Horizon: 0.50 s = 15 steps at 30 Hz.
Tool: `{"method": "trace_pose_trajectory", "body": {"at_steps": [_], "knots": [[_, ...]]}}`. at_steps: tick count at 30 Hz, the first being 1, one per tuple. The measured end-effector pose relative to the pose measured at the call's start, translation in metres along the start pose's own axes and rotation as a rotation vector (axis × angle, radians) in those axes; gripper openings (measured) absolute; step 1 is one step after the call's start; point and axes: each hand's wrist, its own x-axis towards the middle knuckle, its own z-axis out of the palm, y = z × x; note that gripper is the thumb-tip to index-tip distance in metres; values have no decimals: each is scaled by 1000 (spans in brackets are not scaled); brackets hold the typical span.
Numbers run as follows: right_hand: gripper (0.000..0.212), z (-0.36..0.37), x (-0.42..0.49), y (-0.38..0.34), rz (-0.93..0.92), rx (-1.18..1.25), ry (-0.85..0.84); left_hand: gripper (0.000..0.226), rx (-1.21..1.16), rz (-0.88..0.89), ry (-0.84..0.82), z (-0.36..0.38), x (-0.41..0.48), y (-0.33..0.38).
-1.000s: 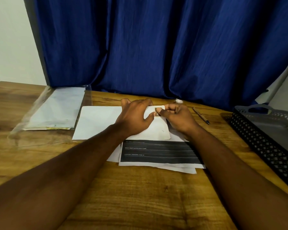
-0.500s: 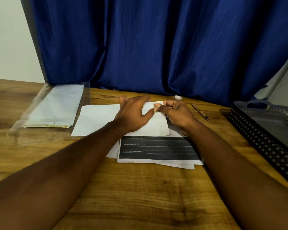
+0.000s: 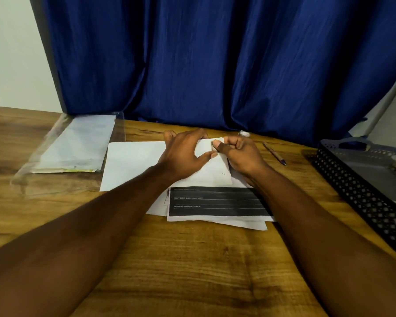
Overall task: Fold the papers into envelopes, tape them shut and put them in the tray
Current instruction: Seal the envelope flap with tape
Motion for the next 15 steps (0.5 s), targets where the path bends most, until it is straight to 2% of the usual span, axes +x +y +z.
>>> {"method": "trace_pose_trajectory", "body": {"at_steps": [8,15], "knots": [[19,-11,5,4,-9,38,-143,35,-6,-17,-25,-2,-1,-6],[28,-15,6,2,-89,62,-96,37,-69,-27,-24,0,-2,-2]]}}
